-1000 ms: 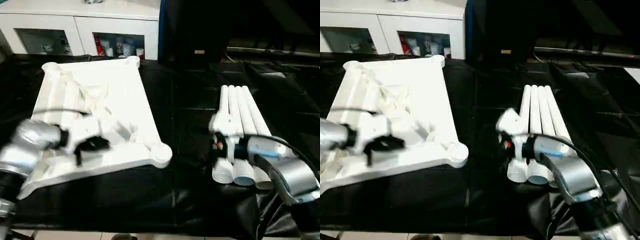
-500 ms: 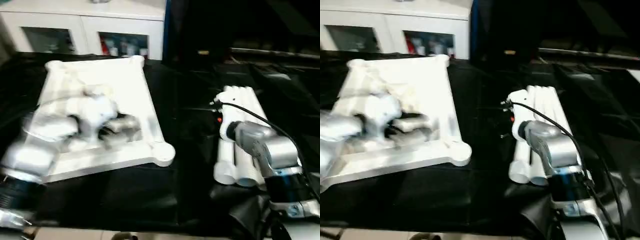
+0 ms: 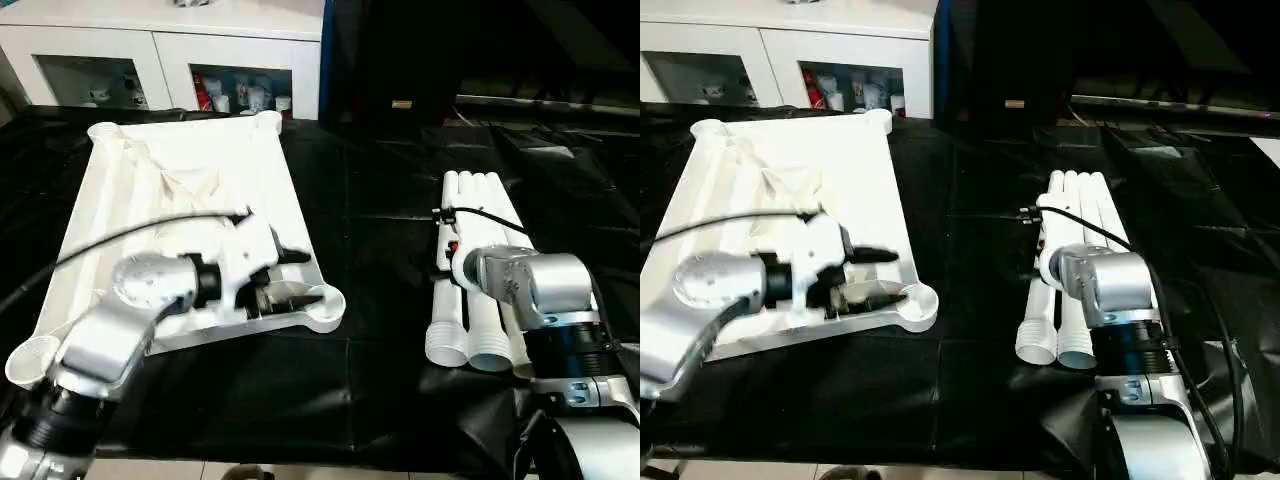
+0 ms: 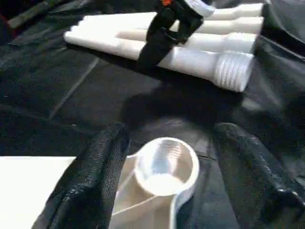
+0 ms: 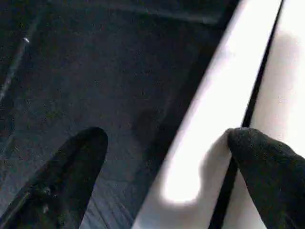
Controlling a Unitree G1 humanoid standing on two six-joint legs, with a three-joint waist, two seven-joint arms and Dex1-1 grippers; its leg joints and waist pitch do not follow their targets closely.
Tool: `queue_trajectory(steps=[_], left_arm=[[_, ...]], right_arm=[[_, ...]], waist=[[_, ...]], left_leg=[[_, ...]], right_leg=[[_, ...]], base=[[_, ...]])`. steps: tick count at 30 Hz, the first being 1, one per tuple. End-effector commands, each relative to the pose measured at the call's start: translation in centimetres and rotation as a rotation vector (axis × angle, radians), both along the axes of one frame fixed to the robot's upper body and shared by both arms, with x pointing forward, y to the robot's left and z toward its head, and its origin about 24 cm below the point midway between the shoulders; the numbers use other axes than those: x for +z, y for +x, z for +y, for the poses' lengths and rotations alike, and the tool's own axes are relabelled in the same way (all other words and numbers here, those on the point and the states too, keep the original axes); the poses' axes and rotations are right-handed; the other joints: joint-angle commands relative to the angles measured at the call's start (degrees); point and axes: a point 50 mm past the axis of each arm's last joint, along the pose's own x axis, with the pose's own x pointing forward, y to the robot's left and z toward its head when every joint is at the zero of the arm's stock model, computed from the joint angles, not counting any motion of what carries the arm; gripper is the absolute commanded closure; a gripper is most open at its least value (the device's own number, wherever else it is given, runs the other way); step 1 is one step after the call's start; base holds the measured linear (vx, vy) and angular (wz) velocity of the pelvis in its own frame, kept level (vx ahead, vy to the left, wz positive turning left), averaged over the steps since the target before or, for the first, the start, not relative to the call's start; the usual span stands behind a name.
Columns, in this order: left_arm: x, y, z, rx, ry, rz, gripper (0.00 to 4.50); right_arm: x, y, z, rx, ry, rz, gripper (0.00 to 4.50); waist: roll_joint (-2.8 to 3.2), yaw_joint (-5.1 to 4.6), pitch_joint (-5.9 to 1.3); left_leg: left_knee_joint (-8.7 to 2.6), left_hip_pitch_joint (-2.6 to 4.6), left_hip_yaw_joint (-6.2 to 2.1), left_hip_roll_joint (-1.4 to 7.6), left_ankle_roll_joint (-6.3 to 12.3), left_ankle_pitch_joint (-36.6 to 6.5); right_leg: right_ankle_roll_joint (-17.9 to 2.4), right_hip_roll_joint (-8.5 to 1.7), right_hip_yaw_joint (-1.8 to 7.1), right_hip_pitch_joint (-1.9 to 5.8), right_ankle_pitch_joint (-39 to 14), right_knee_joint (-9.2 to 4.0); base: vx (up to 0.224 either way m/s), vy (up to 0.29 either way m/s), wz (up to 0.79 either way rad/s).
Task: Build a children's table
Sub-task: Pick table leg
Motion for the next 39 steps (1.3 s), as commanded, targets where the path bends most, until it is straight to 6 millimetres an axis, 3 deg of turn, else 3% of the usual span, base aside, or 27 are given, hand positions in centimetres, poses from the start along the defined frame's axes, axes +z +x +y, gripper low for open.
queue_trajectory(steps=[1,8,9,18,19,23,24,29,31,39], left_arm=[[0.2,-0.2,-0.1,-0.014,0.015,-0.006,1.34],[0.1,-0.5,-0.2,-0.029,0.03,0.008,1.34],[0.1,-0.5,-0.2,-0.03,0.032,0.01,1.34],[0.2,-0.9,-0.4,-0.052,0.042,0.019,1.34],[0.2,-0.9,-0.5,-0.055,0.045,0.017,1.3],[0.2,-1.0,-0.6,-0.062,0.047,0.017,1.3],[0.2,-1.1,-0.6,-0.065,0.048,0.018,1.04],[0.3,-1.1,-0.6,-0.071,0.047,0.037,0.91],[0.4,-1.1,-0.7,-0.072,0.042,0.039,0.57],[0.0,-0.4,-0.4,0.015,0.09,0.046,0.11]], right_arm=[[-0.2,-0.3,0.1,-0.006,0.041,0.025,0.0],[-0.9,-1.1,0.1,-0.024,0.043,0.092,0.0],[-0.9,-1.3,0.2,-0.026,0.059,0.1,0.0],[-1.7,-2.7,1.0,-0.011,0.171,0.18,0.0],[-1.8,-2.9,1.0,-0.012,0.176,0.191,0.28],[-1.8,-3.1,1.0,-0.02,0.179,0.203,0.54],[-1.8,-3.1,1.0,-0.021,0.18,0.204,0.73],[-2.1,-3.4,1.1,-0.027,0.217,0.242,0.89],[-2.3,-3.5,1.0,-0.042,0.23,0.255,1.21],[-2.5,-3.3,0.7,-0.073,0.251,0.255,1.78]], waist=[[0.59,-0.05,-3.96],[0.23,-0.1,-3.92],[0.46,-0.05,-3.97],[0.34,-0.01,-3.85],[0.34,-0.02,-3.84],[0.45,-0.04,-3.91],[0.41,-0.07,-3.91],[0.34,-0.13,-3.89],[0.29,-0.07,-3.91],[0.44,-0.22,-3.91]], left_leg=[[-3.85,1.62,-1.19,3.0,-4.11,-3.43],[-3.98,1.61,-1.16,3.01,-4.33,-4.04],[-3.94,1.6,-1.19,3.0,-4.16,-3.65],[-4.12,1.63,-1.18,3.07,-4.32,-4.34],[-4.15,1.67,-1.19,3.07,-4.49,-4.48],[-4.15,1.69,-1.22,3.08,-4.9,-3.96],[-4.11,1.67,-1.19,3.05,-4.92,-3.97],[-4.1,1.64,-1.16,2.98,-4.96,-3.74],[-4.09,1.64,-1.16,2.99,-4.88,-3.6],[-4.11,1.71,-1.16,3.0,-5.27,-4.05]], right_leg=[[-10.02,-4.69,2.87,2.07,6.96,-3.47],[-9.98,-4.68,2.9,2.12,6.47,-3.57],[-9.95,-4.71,2.91,2.07,6.71,-3.49],[-9.54,-4.78,2.9,1.92,4.8,-3.65],[-9.42,-4.79,2.92,1.92,4.31,-3.68],[-9.15,-4.76,2.88,1.88,4.97,-3.6],[-9.16,-4.76,2.9,1.88,5.06,-3.62],[-9.03,-4.71,2.92,1.9,5.18,-3.61],[-9.07,-4.8,2.92,1.93,4.91,-3.61],[-8.88,-4.74,2.92,1.9,4.78,-3.68]], base=[[0.0,0.0,0.0],[0.0,0.0,0.0],[0.0,0.0,0.0],[0.0,0.0,0.0],[0.0,0.0,0.0],[0.0,0.0,0.0],[0.0,0.0,0.0],[0.0,0.0,0.0],[0.0,0.0,0.0],[0.0,0.0,0.0]])
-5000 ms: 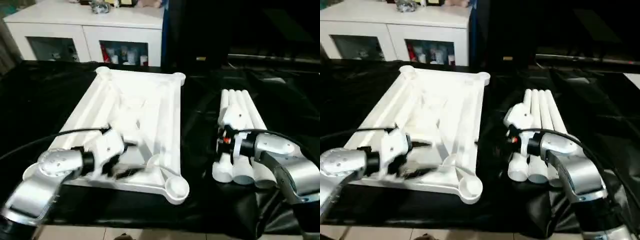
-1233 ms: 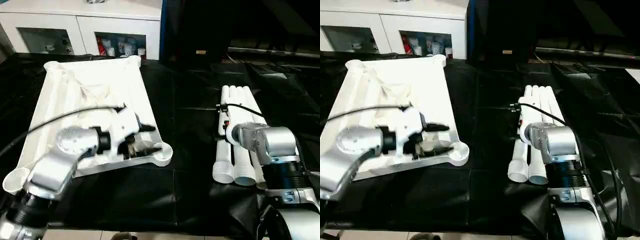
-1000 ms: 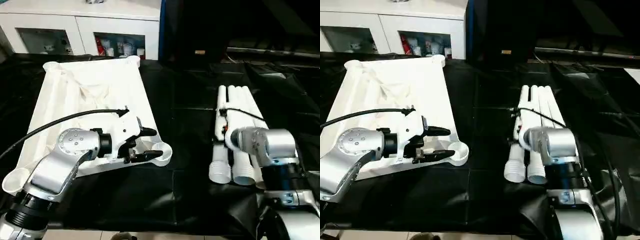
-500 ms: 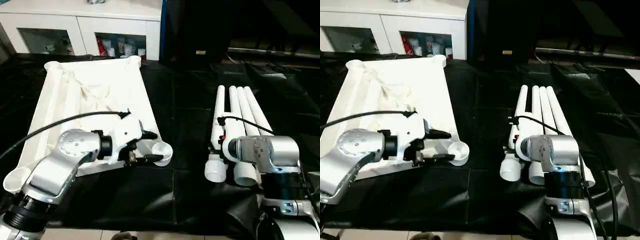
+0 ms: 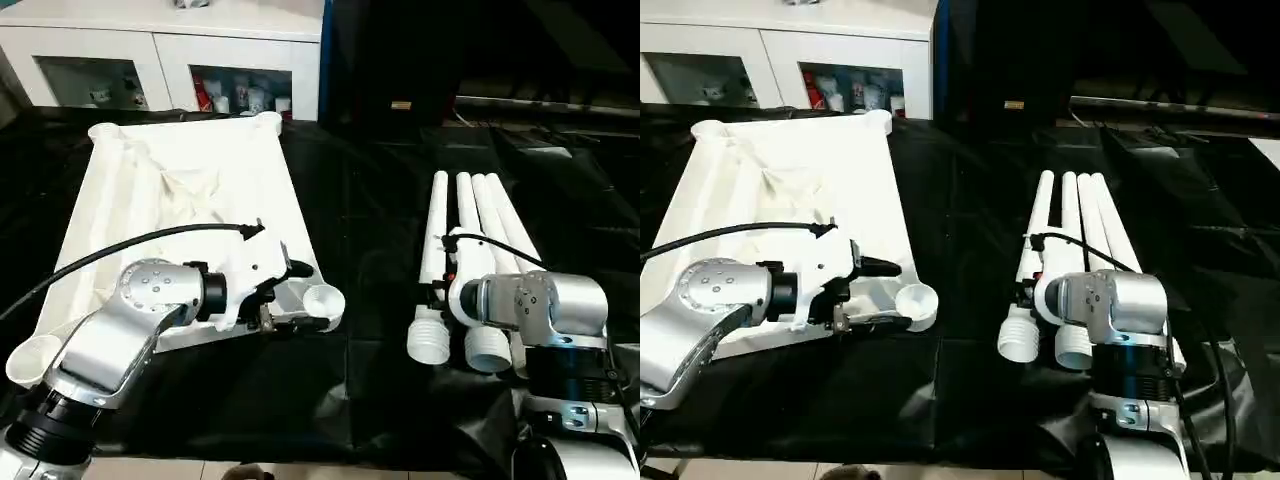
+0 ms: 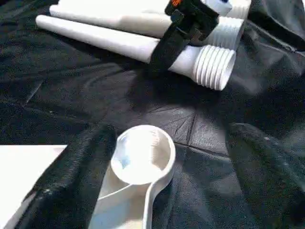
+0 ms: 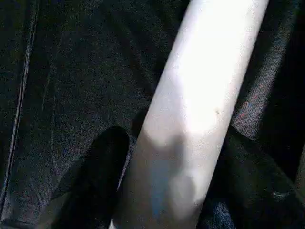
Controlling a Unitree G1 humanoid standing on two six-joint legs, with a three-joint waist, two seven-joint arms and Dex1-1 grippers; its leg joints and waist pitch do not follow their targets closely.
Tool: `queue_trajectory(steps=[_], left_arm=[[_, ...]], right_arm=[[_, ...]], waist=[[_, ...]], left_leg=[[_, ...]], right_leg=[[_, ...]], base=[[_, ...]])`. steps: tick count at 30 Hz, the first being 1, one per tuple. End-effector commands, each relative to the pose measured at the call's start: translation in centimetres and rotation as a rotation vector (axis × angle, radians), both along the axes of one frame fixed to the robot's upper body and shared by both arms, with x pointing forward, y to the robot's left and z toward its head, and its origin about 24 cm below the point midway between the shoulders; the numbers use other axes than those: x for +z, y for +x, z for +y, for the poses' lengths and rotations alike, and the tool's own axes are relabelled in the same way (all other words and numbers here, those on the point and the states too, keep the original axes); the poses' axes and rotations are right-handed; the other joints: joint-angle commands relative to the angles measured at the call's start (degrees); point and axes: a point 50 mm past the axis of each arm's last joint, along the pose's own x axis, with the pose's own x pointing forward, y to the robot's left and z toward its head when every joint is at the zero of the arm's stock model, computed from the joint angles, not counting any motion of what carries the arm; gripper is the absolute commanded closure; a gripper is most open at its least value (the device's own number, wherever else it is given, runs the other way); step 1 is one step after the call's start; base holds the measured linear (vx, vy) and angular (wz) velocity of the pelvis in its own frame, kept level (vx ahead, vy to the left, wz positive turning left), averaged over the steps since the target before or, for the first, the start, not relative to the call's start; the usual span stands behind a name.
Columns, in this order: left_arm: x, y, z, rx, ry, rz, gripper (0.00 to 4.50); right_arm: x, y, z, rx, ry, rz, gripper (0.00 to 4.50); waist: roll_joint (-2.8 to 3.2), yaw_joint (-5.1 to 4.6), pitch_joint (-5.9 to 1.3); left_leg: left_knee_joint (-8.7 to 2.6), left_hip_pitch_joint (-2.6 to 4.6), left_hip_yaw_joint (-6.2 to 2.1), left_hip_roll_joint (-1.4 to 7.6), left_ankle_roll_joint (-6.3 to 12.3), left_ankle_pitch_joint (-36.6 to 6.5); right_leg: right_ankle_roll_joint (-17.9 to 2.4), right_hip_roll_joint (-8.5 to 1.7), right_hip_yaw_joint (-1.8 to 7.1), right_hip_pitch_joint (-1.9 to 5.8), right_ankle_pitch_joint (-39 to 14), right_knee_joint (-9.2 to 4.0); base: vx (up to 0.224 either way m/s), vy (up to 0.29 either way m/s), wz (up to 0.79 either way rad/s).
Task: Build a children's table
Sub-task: Pick table leg
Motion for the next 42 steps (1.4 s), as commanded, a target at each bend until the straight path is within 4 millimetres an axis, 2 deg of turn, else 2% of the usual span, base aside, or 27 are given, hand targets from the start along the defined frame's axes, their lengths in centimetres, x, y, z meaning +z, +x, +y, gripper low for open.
queue_trajectory(steps=[1,2,4,5,6,7,9,10,12,13,14,15,16,17,19,22,23,26,27,28,29,30,31,32,35,39,42], left_arm=[[0.1,0.4,0.1,0.033,0.033,-0.03,0.05],[0.1,0.4,0.1,0.033,0.033,-0.03,0.02],[0.1,0.7,0.3,0.07,0.034,-0.06,0.0],[0.1,0.8,0.3,0.085,0.029,-0.065,0.0],[0.0,0.8,0.3,0.096,0.025,-0.068,0.0],[0.1,1.0,0.3,0.112,0.018,-0.077,0.0],[0.1,1.1,0.3,0.118,0.013,-0.086,0.0],[0.2,1.2,0.2,0.136,-0.002,-0.102,0.0],[0.2,1.3,0.2,0.15,-0.009,-0.112,0.0],[0.3,1.4,0.1,0.163,-0.017,-0.118,0.0],[0.3,1.4,0.1,0.163,-0.017,-0.118,0.0],[0.6,1.8,0.1,0.2,-0.024,-0.151,0.0],[0.6,2.3,0.3,0.255,-0.001,-0.12,0.0],[0.8,2.8,0.2,0.292,-0.024,-0.073,0.0],[1.9,4.0,-0.6,0.38,-0.175,0.015,0.0],[2.4,4.4,-1.0,0.409,-0.243,0.043,0.0],[2.8,4.8,-1.5,0.422,-0.316,0.085,0.0],[4.2,5.4,-3.1,0.397,-0.537,0.223,0.0],[4.6,5.5,-3.5,0.392,-0.581,0.243,0.0],[4.6,5.5,-3.5,0.392,-0.581,0.243,0.0],[5.0,5.8,-3.8,0.395,-0.616,0.267,0.0],[5.3,5.9,-4.1,0.393,-0.648,0.288,0.0],[5.7,6.1,-4.4,0.391,-0.674,0.313,0.0],[5.7,6.1,-4.4,0.391,-0.678,0.317,0.0],[6.6,6.2,-5.1,0.378,-0.741,0.383,0.0],[7.1,6.0,-5.5,0.36,-0.787,0.427,0.0],[7.2,5.9,-5.7,0.354,-0.8,0.444,0.0]], right_arm=[[-0.7,-0.3,0.2,-0.003,0.017,0.046,1.86],[-0.7,-0.3,0.2,-0.003,0.017,0.046,2.01],[-0.8,-0.2,0.3,-0.014,0.038,0.043,2.16],[-0.8,-0.1,0.3,-0.024,0.049,0.04,2.16],[-0.8,-0.1,0.3,-0.029,0.055,0.039,2.24],[-0.8,-0.1,0.2,-0.032,0.052,0.038,2.37],[-0.8,-0.1,0.2,-0.034,0.052,0.037,2.46],[-0.8,-0.1,0.2,-0.038,0.055,0.036,2.51],[-0.8,-0.1,0.2,-0.039,0.057,0.035,2.57],[-0.6,0.1,0.3,-0.045,0.078,0.018,2.61],[-0.6,0.1,0.3,-0.045,0.078,0.018,2.62],[-0.3,0.5,0.4,-0.052,0.103,-0.02,2.62],[0.3,1.0,0.7,-0.06,0.139,-0.093,2.63],[1.1,1.6,1.0,-0.031,0.147,-0.207,2.63],[2.4,1.8,1.9,0.051,0.228,-0.35,2.64],[2.8,1.7,2.1,0.085,0.275,-0.366,2.64],[3.4,1.6,2.2,0.093,0.358,-0.386,2.64],[5.6,1.1,2.4,0.186,0.587,-0.465,2.64],[6.0,0.9,2.4,0.21,0.628,-0.482,2.64],[6.0,0.9,2.4,0.21,0.628,-0.482,2.64],[6.4,0.5,2.3,0.26,0.672,-0.519,2.64],[6.9,-0.1,2.3,0.337,0.711,-0.564,2.64],[7.2,-0.6,2.2,0.397,0.737,-0.593,2.64],[7.2,-0.7,2.2,0.406,0.741,-0.597,2.64],[7.7,-1.7,2.1,0.5,0.795,-0.635,2.64],[8.1,-2.0,2.0,0.52,0.81,-0.655,2.64],[8.1,-2.0,2.2,0.528,0.806,-0.657,2.64]], waist=[[0.45,-0.13,-3.92],[0.76,-0.22,-3.92],[0.76,-0.24,-3.95],[1.13,-0.27,-4.01],[1.14,-0.27,-4.01],[0.92,-0.33,-4.03],[0.98,-0.35,-4.05],[0.73,-0.39,-4.0],[0.78,-0.42,-4.0],[0.47,-0.43,-3.97],[0.63,-0.4,-3.99],[0.53,-0.47,-3.92],[0.37,-0.45,-3.92],[0.53,-0.52,-3.99],[0.29,-0.52,-3.93],[0.15,-0.17,-3.98],[-0.13,-0.17,-4.02],[-0.36,0.37,-4.18],[-0.28,0.64,-4.26],[-0.39,0.65,-4.21],[-0.56,0.57,-4.14],[-0.61,0.75,-4.11],[-0.54,1.05,-4.18],[-0.7,1.08,-4.01],[-0.93,1.17,-3.91],[-0.9,1.08,-3.78],[-0.97,1.12,-3.78]], left_leg=[[-4.04,1.62,-1.18,2.98,-4.8,-4.19],[-4.02,1.61,-1.22,2.95,-4.91,-4.11],[-4.05,1.6,-1.27,2.93,-5.08,-4.31],[-3.96,1.63,-1.27,2.92,-5.3,-4.46],[-4.04,1.63,-1.37,2.93,-5.48,-4.8],[-4.05,1.65,-1.32,2.94,-5.47,-4.86],[-4.04,1.66,-1.35,2.94,-5.52,-5.06],[-4.07,1.63,-1.34,3.0,-5.29,-5.12],[-4.05,1.56,-1.37,2.97,-5.06,-4.9],[-4.09,1.56,-1.33,2.97,-4.92,-4.9],[-4.01,1.56,-1.31,2.97,-4.73,-4.84],[-4.06,1.5,-1.28,3.03,-4.51,-5.13],[-4.09,1.56,-1.3,3.07,-4.47,-5.29],[-4.03,1.62,-1.24,3.08,-4.5,-5.56],[-3.97,1.51,-1.12,3.04,-4.23,-5.84],[-3.7,1.28,-1.22,3.05,-2.11,-4.06],[-3.62,1.17,-1.21,2.99,-1.08,-2.93],[-3.2,1.1,-1.03,2.9,1.09,-1.93],[-3.12,1.1,-1.05,2.98,1.59,-1.69],[-3.11,0.99,-1.13,3.02,1.94,-1.35],[-3.24,0.97,-1.16,3.07,2.16,-1.03],[-3.03,1.02,-0.97,2.98,2.44,-1.7],[-2.96,1.28,-1.01,3.18,2.61,-1.91],[-3.11,0.89,-1.15,3.21,2.78,-1.93],[-3.16,0.88,-1.23,3.18,2.81,-2.19],[-3.24,1.0,-1.21,3.16,2.23,-3.08],[-3.28,0.98,-1.24,3.16,2.1,-2.95]], right_leg=[[-8.96,-4.74,2.9,1.95,4.93,-3.64],[-8.78,-4.65,2.87,1.93,5.39,-3.67],[-8.78,-4.66,2.86,1.99,5.7,-3.68],[-8.85,-4.65,2.88,1.95,6.14,-3.68],[-8.99,-4.62,2.79,2.01,6.08,-3.62],[-9.03,-4.6,2.81,2.02,6.17,-3.66],[-9.24,-4.67,2.78,2.07,6.07,-3.65],[-9.46,-4.71,2.8,2.11,5.92,-3.66],[-9.46,-4.72,2.81,2.14,5.92,-3.67],[-9.42,-4.72,2.81,2.15,5.69,-3.75],[-9.56,-4.85,2.83,2.11,5.42,-3.71],[-9.66,-4.87,2.88,2.06,4.87,-3.76],[-9.58,-4.93,2.86,2.09,4.43,-3.85],[-9.7,-4.99,2.82,1.96,3.9,-3.69],[-9.85,-5.17,2.83,2.04,3.02,-3.83],[-11.58,-5.15,2.8,2.32,5.45,-3.84],[-11.69,-5.02,2.83,2.33,6.8,-3.72],[-13.21,-5.12,2.74,2.43,8.39,-3.68],[-13.51,-5.09,2.68,2.46,8.46,-3.6],[-13.5,-5.14,2.69,2.5,8.71,-3.63],[-13.03,-5.08,2.63,2.41,8.05,-3.73],[-12.74,-5.11,2.64,2.64,7.44,-3.91],[-12.58,-5.28,2.71,2.48,7.21,-3.99],[-12.33,-5.37,2.64,2.7,6.8,-4.06],[-12.17,-5.45,2.57,2.6,4.19,-4.28],[-12.43,-5.37,2.59,2.33,0.53,-4.68],[-12.09,-5.31,2.61,2.29,0.11,-4.77]], base=[[0.0,0.0,0.0],[0.0,0.0,0.0],[0.0,0.0,0.0],[0.0,0.0,0.0],[0.0,0.0,0.0],[0.0,0.0,0.0],[0.0,0.0,0.0],[0.0,0.0,0.0],[0.0,0.0,0.0],[0.0,0.0,0.0],[0.0,0.0,0.0],[0.0,0.0,0.0],[0.0,0.0,0.0],[0.0,0.0,0.0],[0.0,0.0,0.0],[0.0,0.0,0.0],[0.0,0.0,0.0],[0.0,0.0,0.0],[0.0,0.0,0.0],[0.0,0.0,0.0],[0.0,0.0,0.0],[0.0,0.0,0.0],[0.0,0.0,0.0],[0.0,0.0,0.0],[0.0,0.0,0.0],[0.0,0.0,0.0],[0.0,0.0,0.0]])
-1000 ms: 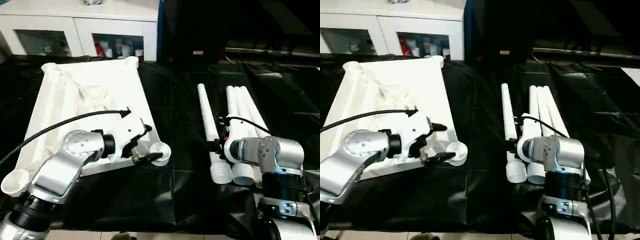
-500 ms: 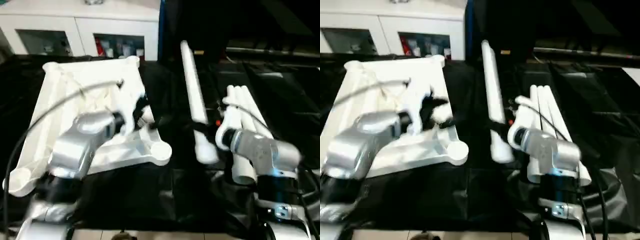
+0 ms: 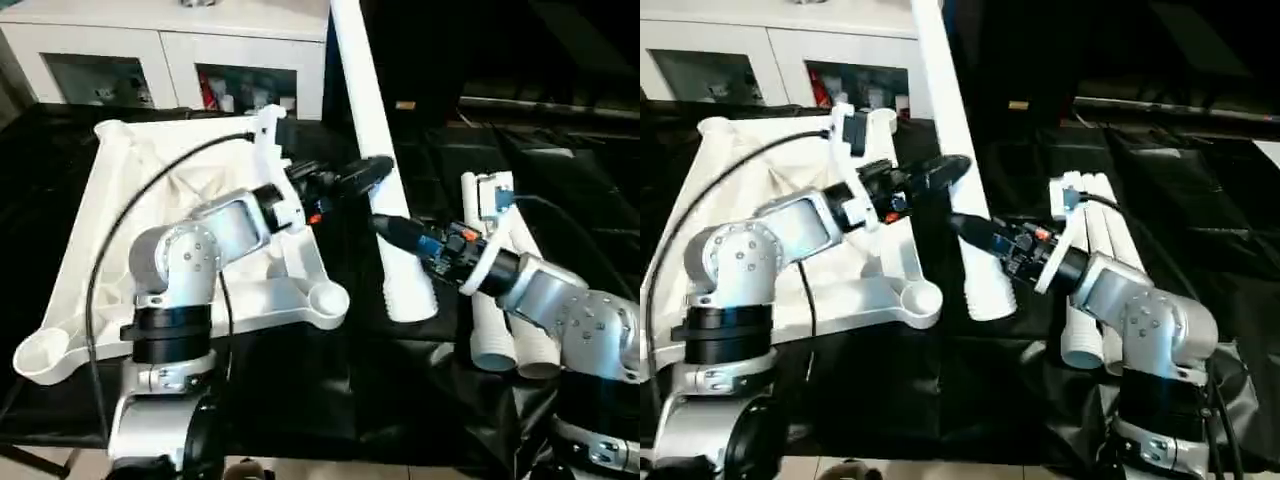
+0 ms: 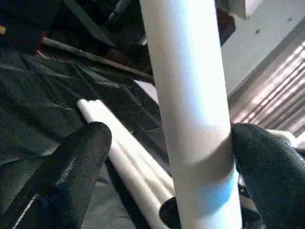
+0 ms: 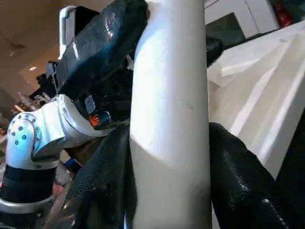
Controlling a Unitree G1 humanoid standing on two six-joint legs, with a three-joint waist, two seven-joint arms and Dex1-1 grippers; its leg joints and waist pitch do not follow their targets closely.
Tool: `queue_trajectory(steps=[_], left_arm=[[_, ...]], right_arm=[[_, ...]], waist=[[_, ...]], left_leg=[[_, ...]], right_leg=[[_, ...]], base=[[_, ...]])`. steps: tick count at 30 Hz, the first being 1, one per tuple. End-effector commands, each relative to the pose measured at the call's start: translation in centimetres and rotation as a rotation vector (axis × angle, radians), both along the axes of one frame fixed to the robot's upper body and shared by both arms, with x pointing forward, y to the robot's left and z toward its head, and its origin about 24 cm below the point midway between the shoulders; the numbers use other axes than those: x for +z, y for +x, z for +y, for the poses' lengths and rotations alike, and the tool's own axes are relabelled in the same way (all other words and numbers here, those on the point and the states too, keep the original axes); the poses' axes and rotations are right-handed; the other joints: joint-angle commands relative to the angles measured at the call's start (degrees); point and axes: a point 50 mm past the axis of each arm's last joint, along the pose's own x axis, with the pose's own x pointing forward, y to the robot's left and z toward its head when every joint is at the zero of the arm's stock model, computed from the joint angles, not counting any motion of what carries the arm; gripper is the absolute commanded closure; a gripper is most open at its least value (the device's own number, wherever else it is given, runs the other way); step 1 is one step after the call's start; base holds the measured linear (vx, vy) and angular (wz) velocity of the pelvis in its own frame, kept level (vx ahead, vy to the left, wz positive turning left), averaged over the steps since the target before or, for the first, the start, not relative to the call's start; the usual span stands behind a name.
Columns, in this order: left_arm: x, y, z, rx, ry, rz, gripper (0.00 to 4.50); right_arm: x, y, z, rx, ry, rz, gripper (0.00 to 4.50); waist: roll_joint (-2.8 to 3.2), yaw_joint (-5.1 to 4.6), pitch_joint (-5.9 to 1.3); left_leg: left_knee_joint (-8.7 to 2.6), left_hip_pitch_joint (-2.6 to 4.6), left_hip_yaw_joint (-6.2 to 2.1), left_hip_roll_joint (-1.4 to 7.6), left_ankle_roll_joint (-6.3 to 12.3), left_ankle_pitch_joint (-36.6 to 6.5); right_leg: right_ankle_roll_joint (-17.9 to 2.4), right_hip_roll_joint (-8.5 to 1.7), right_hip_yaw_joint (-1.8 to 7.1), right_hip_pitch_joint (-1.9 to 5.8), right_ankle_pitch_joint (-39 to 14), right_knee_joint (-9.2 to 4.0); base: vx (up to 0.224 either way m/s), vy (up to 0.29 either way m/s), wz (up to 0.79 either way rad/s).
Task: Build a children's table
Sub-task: Pick table leg
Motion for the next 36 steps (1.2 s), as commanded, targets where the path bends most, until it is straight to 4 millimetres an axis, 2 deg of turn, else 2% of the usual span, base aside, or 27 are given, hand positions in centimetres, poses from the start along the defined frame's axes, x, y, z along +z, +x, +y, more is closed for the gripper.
queue_trajectory(steps=[1,5,10,12,16,18,21,28,36], left_arm=[[0.83,-0.1,-0.5,-0.016,-0.015,-0.002,0.0],[0.95,-0.26,-0.87,-0.02,-0.033,0.018,0.0],[1.23,-0.57,-1.25,-0.046,-0.071,0.027,0.0],[1.25,-0.6,-1.26,-0.047,-0.073,0.028,0.27],[1.23,-0.72,-1.11,-0.058,-0.074,0.038,0.48],[1.19,-0.73,-0.99,-0.054,-0.061,0.044,0.76],[0.94,-0.69,-0.97,-0.044,-0.035,0.05,0.94],[0.91,-0.97,-1.17,-0.06,-0.04,0.047,1.52],[0.8,-0.98,-1.19,-0.055,-0.021,0.045,1.6]], right_arm=[[0.66,-0.38,0.33,0.027,-0.009,-0.06,2.64],[0.54,-0.68,0.61,0.046,-0.019,-0.074,2.64],[0.45,-0.94,0.88,0.065,-0.015,-0.071,2.64],[0.42,-0.96,0.9,0.066,-0.015,-0.071,2.64],[0.21,-1.02,0.91,0.069,-0.024,-0.07,2.64],[0.16,-1.01,0.92,0.066,-0.029,-0.071,2.64],[0.1,-0.85,0.97,0.051,-0.041,-0.073,2.64],[0.06,-0.7,1.1,0.041,-0.05,-0.079,2.64],[0.0,-0.69,1.13,0.041,-0.056,-0.079,2.64]], waist=[[-0.71,0.13,-3.91],[-0.85,0.26,-3.91],[-0.68,0.56,-3.83],[-0.73,0.64,-3.83],[-0.67,0.71,-3.74],[-0.71,0.76,-3.74],[-0.71,0.72,-3.72],[-0.76,0.72,-3.67],[-0.78,0.71,-3.61]], left_leg=[[-3.47,1.22,-1.23,3.15,0.84,-3.03],[-3.47,1.13,-1.27,3.15,1.11,-2.59],[-3.48,1.2,-1.29,3.16,0.89,-3.32],[-3.55,1.17,-1.32,3.21,0.8,-3.42],[-3.65,1.18,-1.34,3.18,0.38,-3.93],[-3.67,1.21,-1.37,3.2,0.15,-4.25],[-3.78,1.19,-1.4,3.2,-0.17,-4.48],[-3.81,1.18,-1.37,3.21,-0.15,-4.39],[-3.9,1.19,-1.36,3.19,-0.43,-4.85]], right_leg=[[-11.9,-5.23,2.68,2.29,-0.18,-4.69],[-11.58,-5.31,2.72,2.37,0.53,-4.76],[-11.21,-5.29,2.78,2.24,-0.53,-4.9],[-11.08,-5.26,2.76,2.26,-0.57,-4.88],[-10.44,-5.25,2.78,2.21,-1.69,-5.07],[-10.24,-5.29,2.8,2.18,-2.24,-5.12],[-9.56,-5.22,2.8,2.14,-2.72,-5.18],[-9.68,-5.27,2.82,2.13,-2.37,-5.21],[-9.07,-5.24,2.86,2.07,-3.47,-5.36]], base=[[0.0,0.0,0.0],[0.0,0.0,0.0],[0.0,0.0,0.0],[0.0,0.0,0.0],[0.0,0.0,0.0],[0.0,0.0,0.0],[0.0,0.0,0.0],[0.0,0.0,0.0],[0.0,0.0,0.0]])
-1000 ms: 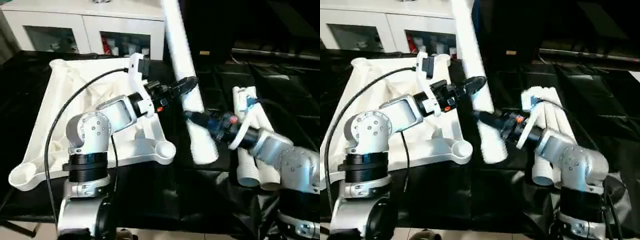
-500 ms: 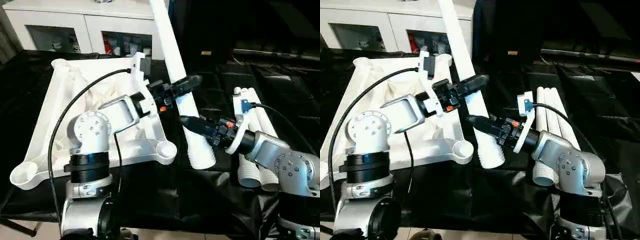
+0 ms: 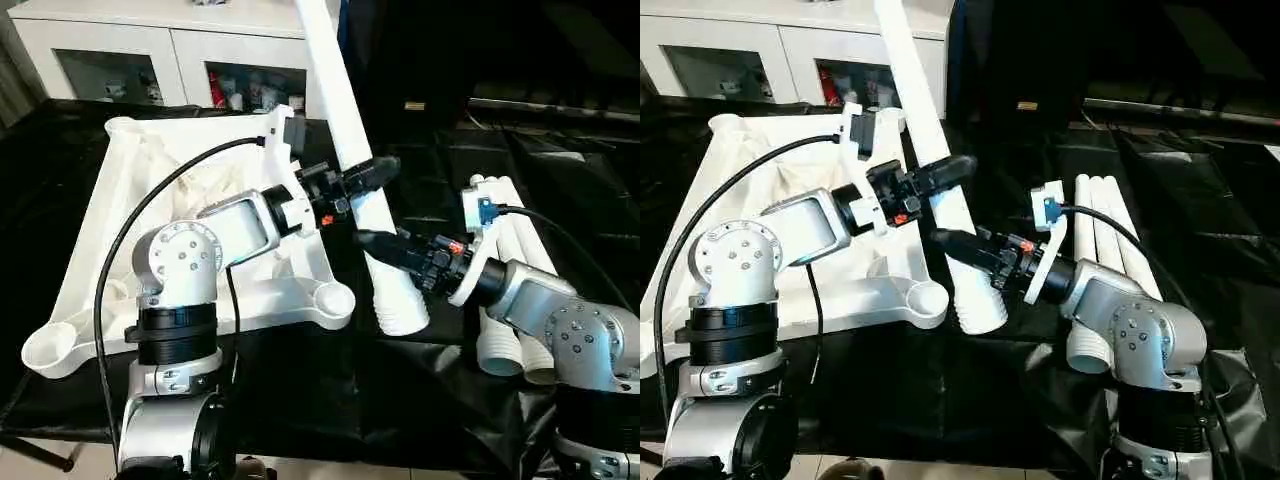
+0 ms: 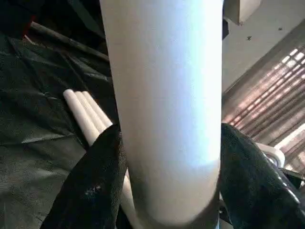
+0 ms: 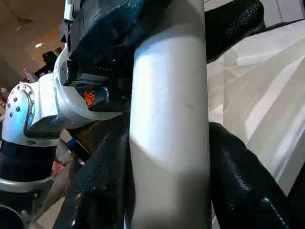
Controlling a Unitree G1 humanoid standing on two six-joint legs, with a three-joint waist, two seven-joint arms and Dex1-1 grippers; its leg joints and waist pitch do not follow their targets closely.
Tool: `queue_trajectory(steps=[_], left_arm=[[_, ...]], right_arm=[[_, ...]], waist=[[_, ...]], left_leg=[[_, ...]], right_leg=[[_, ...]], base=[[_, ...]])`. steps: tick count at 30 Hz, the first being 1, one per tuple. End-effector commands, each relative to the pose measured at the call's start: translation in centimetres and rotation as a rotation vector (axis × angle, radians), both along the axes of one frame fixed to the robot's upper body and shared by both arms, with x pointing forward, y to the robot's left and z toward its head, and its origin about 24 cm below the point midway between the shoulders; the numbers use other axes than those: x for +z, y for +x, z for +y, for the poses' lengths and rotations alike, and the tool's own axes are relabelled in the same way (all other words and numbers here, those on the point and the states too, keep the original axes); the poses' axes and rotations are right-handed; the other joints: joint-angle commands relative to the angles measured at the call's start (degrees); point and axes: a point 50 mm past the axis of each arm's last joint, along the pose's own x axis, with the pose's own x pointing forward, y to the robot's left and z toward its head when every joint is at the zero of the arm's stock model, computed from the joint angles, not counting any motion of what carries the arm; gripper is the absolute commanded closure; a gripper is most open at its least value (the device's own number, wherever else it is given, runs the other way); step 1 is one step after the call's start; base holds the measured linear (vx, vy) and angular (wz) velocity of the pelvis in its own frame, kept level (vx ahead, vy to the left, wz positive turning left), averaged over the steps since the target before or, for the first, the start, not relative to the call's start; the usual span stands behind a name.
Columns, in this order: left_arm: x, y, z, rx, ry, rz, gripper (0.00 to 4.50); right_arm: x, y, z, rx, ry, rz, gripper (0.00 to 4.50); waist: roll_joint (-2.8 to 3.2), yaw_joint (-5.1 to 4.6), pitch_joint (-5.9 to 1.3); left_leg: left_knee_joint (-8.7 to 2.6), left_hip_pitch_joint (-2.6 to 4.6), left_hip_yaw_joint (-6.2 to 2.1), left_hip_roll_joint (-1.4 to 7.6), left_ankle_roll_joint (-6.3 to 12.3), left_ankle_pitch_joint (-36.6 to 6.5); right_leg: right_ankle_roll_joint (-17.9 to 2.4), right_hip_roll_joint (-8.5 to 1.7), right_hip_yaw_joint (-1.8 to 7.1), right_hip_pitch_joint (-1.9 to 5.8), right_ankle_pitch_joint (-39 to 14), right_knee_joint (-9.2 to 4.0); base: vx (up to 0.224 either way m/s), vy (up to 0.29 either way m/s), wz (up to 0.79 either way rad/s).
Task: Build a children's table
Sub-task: Pick table leg
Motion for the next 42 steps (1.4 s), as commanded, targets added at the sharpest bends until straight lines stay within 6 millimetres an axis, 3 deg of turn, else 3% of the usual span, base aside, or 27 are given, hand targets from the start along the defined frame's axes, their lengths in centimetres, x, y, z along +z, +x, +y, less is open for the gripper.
queue_trajectory(steps=[1,7,12,13,17,21,24,30,35,42], left_arm=[[0.4,-0.2,-0.1,-0.001,0.015,-0.02,1.66],[0.4,0.0,-0.2,0.026,0.015,-0.028,2.37],[0.5,0.1,-0.1,0.037,0.017,-0.035,2.54],[0.5,0.1,-0.1,0.039,0.016,-0.036,2.56],[0.9,0.5,0.0,0.096,0.05,-0.063,2.58],[1.5,1.2,0.0,0.211,0.185,-0.135,2.61],[1.5,1.4,0.0,0.252,0.281,-0.188,2.62],[2.6,1.3,-0.8,0.288,0.336,-0.259,2.62],[2.7,1.3,-1.1,0.3,0.39,-0.309,2.62],[2.7,1.4,-1.0,0.313,0.396,-0.315,2.62]], right_arm=[[0.5,0.1,-0.1,-0.011,-0.005,-0.03,2.64],[0.2,0.4,-0.1,-0.041,-0.033,-0.033,2.64],[0.1,0.5,-0.1,-0.048,-0.04,-0.037,2.64],[0.1,0.5,0.0,-0.05,-0.042,-0.038,2.08],[0.1,0.8,0.1,-0.07,-0.054,-0.047,1.89],[0.2,1.9,0.6,-0.203,-0.258,-0.153,1.52],[0.1,2.2,1.1,-0.234,-0.339,-0.15,1.52],[0.2,2.3,3.0,-0.234,-0.425,-0.2,1.52],[-0.8,2.7,3.9,-0.262,-0.487,-0.161,1.52],[-1.2,2.8,3.9,-0.255,-0.499,-0.131,2.3]], waist=[[-0.7,-0.13,-3.65],[-0.6,-0.17,-3.66],[-0.62,-0.17,-3.74],[-0.64,-0.16,-3.76],[-0.6,-0.17,-3.73],[-0.57,-0.35,-3.73],[-0.38,-0.49,-3.76],[-0.21,-0.47,-3.96],[-0.26,-0.55,-3.98],[-0.3,-0.56,-4.02]], left_leg=[[-3.84,1.21,-1.37,3.21,-0.41,-4.73],[-3.9,1.22,-1.4,3.25,-0.64,-4.92],[-3.86,1.15,-1.39,3.22,-0.23,-4.03],[-3.82,1.15,-1.38,3.21,-0.15,-3.92],[-3.91,1.19,-1.42,3.28,-0.27,-4.24],[-4.0,1.3,-1.48,3.33,-1.25,-4.08],[-4.08,1.43,-1.55,3.35,-1.81,-4.45],[-3.86,1.33,-1.52,3.34,-1.62,-3.11],[-3.81,1.27,-1.44,3.27,-1.58,-2.76],[-3.75,1.22,-1.44,3.25,-1.74,-3.05]], right_leg=[[-9.09,-5.24,2.87,2.09,-3.39,-5.22],[-9.09,-5.25,2.84,2.1,-3.03,-5.26],[-9.52,-5.21,2.81,2.2,-0.84,-5.03],[-9.54,-5.21,2.81,2.2,-0.65,-5.03],[-9.32,-5.15,2.78,2.2,-0.88,-5.06],[-8.23,-5.12,2.82,2.09,-0.57,-5.06],[-7.51,-5.03,2.86,1.99,-1.35,-5.01],[-9.03,-5.03,2.84,2.11,4.06,-4.45],[-9.62,-4.97,2.83,2.08,5.1,-4.3],[-9.52,-4.96,2.85,2.23,5.76,-4.18]], base=[[0.0,0.0,0.0],[0.0,0.0,0.0],[0.0,0.0,0.0],[0.0,0.0,0.0],[0.0,0.0,0.0],[0.0,0.0,0.0],[0.0,0.0,0.0],[0.0,0.0,0.0],[0.0,0.0,0.0],[0.0,0.0,0.0]])
